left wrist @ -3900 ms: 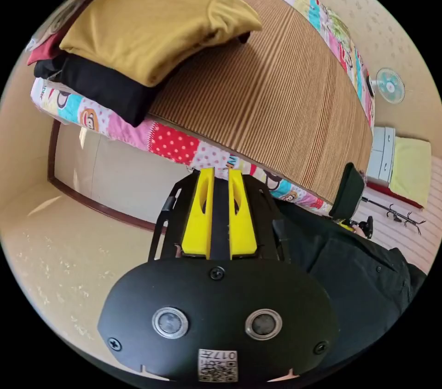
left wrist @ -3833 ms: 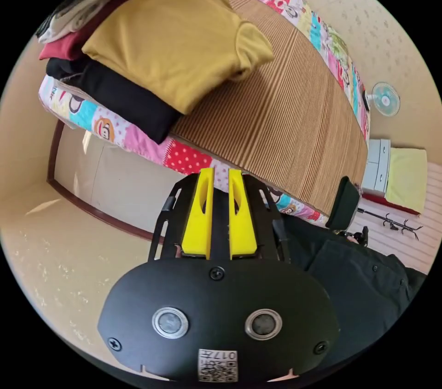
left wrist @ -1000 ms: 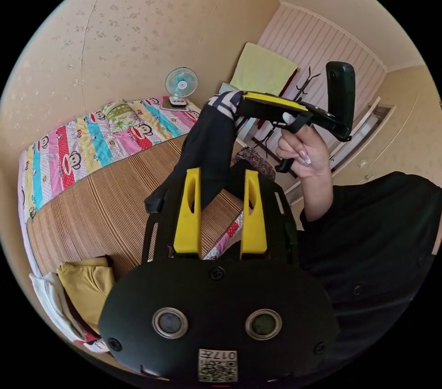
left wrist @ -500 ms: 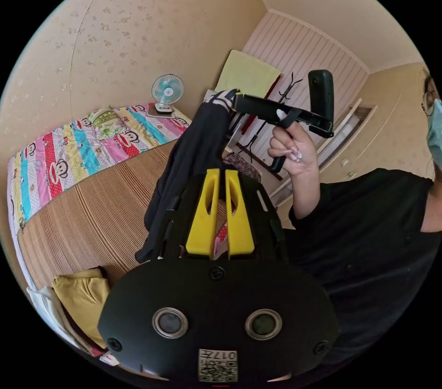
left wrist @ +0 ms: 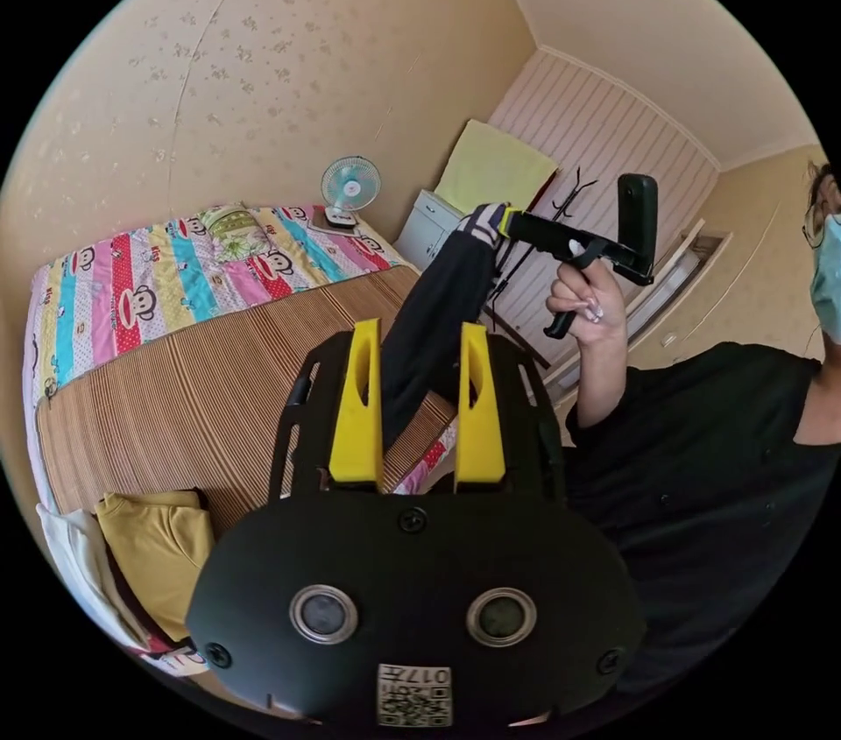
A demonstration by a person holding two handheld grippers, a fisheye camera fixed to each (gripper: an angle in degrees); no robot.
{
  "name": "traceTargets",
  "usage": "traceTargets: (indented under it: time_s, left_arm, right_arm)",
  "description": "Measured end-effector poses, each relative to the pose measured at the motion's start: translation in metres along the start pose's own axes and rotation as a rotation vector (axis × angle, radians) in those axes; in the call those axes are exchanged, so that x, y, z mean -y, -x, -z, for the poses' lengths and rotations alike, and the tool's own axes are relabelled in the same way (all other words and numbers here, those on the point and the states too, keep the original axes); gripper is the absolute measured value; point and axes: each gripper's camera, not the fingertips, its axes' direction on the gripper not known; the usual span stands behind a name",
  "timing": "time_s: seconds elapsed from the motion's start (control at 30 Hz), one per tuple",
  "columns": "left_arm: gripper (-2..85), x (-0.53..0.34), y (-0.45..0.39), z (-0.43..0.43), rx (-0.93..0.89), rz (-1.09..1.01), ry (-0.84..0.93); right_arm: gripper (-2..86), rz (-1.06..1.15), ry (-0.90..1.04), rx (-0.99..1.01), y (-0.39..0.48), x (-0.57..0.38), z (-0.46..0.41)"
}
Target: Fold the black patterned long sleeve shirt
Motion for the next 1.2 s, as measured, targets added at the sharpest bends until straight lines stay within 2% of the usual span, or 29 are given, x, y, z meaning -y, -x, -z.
traceTargets:
  time_s: [0.17, 0.27, 0.37, 0.4, 0.5, 0.6, 0.77, 1.03, 1.2]
  left_arm:
    - [13.7, 0.002, -0.016, -0.019, -0.079, -0.026, 0.007]
    - [13.5, 0.003, -0.023, -0.028, 0.047, -0.005, 0.032]
    - [8.3, 0.005, -0.019, -0.033, 0.166, 0.023, 0.043]
    - [3.7, 0.006, -0.016, -0.032, 0.12, 0.007, 0.04]
    - [0.9, 0.014, -0.007, -0.013, -0.079, -0.031, -0.024]
    - [-0.4, 0.027, -0.007, 0.024, -0.182, -0.12, -0.146]
    - [-0.8, 0.059, -0.016, 0.064, -0.207, -0.183, -0.225]
    - [-0.8, 0.095, -0.054, 0.087, -0.235, -0.298, -0.203]
    - [-0.7, 0.112, -0.085, 0.117, -0.257, -0.394, -0.197]
  right_arm:
    - [2.1, -0.015, -0.008, -0.006, -0.005, 0.009, 0.003]
    - [2.2, -0.033, -0.018, 0.01, -0.008, 0.011, 0.007]
    - [2.2, -0.036, -0.036, 0.033, -0.01, 0.013, 0.014]
    - [2.2, -0.034, -0.039, 0.035, -0.011, 0.013, 0.016]
    - [2.3, -0.023, -0.051, 0.005, -0.018, 0.013, 0.03]
    - [2.4, -0.029, -0.117, -0.007, -0.038, 0.003, 0.056]
    - [2.5, -0.035, -0.278, 0.184, -0.081, -0.032, 0.102]
    - [1.6, 0.018, -0.479, 0.451, -0.137, -0.122, 0.146]
    - [3.1, -0.076, -0.35, 0.464, -0.168, -0.175, 0.13]
